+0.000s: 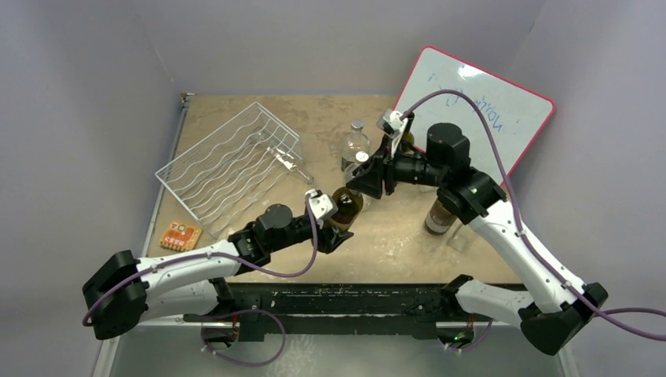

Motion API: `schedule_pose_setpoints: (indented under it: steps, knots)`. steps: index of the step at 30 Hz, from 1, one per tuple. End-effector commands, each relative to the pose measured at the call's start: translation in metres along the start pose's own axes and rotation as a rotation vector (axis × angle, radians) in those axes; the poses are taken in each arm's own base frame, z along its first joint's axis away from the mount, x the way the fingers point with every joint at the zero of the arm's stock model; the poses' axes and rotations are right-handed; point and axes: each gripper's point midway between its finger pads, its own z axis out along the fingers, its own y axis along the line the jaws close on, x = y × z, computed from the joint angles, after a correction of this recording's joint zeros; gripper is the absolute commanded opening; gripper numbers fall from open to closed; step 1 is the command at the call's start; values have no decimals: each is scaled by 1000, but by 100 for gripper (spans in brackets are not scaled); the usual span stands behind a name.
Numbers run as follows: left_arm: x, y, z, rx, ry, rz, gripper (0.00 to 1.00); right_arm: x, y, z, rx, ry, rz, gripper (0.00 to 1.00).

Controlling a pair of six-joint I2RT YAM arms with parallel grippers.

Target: Put the wine bottle on the wine rack

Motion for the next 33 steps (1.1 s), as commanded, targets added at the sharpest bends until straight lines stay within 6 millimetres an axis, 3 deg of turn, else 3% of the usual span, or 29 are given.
schedule_pose_setpoints:
  steps: [1, 2, 4, 10, 15, 19, 25, 28, 33]
  knots:
    - [-89, 10, -7, -63, -137, 123, 0, -56, 49, -36, -96, -172, -158, 59]
    - [-99, 12, -9, -72, -135, 163, 0, -58, 49, -39, -84, -178, -159, 67]
    - [-112, 17, -12, -94, -98, 246, 0, -65, 50, -45, -57, -181, -159, 73]
    - [-136, 41, -34, -192, 16, 494, 0, -82, 38, -52, 66, -163, -108, 75]
    - [-125, 78, -68, -352, 169, 710, 0, -83, 26, -55, 144, -146, -80, 76]
    - [-118, 86, -85, -390, 183, 792, 0, -73, 14, -49, 180, -115, -57, 77]
    - [-101, 99, -95, -427, 271, 929, 0, -45, -10, -27, 207, 32, -22, 76]
    - [-84, 108, -97, -429, 363, 999, 0, -36, -10, -17, 158, 52, -14, 76]
    - [-71, 112, -97, -427, 405, 1051, 0, -2, -14, 0, 109, 148, -2, 76]
